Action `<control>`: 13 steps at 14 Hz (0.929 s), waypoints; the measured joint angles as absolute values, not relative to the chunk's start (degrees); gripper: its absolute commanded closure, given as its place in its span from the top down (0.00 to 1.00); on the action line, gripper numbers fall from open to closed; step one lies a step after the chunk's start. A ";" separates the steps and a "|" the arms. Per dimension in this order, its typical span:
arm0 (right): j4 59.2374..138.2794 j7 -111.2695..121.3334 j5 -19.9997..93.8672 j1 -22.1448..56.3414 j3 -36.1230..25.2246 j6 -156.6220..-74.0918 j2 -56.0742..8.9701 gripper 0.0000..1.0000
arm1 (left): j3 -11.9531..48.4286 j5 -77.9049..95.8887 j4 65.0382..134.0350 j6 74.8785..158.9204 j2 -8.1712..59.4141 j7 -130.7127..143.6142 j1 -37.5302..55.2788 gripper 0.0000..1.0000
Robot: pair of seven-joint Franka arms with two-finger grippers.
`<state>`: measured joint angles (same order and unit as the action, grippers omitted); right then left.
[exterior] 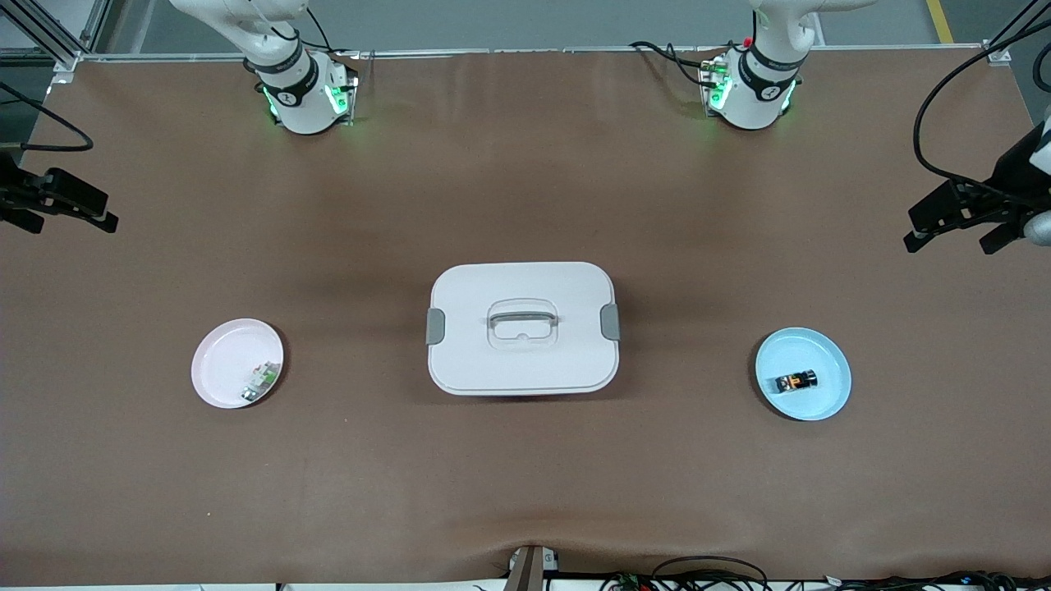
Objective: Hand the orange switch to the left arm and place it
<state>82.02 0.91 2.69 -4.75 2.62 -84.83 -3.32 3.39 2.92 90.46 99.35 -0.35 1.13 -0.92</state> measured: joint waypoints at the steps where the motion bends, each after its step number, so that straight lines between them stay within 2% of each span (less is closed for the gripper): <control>1: 82.02 0.91 3.54 -4.99 2.58 -84.83 -3.32 1.00 | 1.78 2.92 90.39 99.17 -0.35 1.13 0.78 1.00; 4: 82.02 0.93 4.27 -5.77 2.49 -84.83 -3.32 1.00 | -4.37 2.92 90.38 98.84 -0.35 1.13 6.17 1.00; 13: 82.02 1.36 2.40 -5.81 2.64 -84.82 -3.32 1.00 | -5.08 2.92 90.50 94.37 -1.13 1.13 6.27 1.00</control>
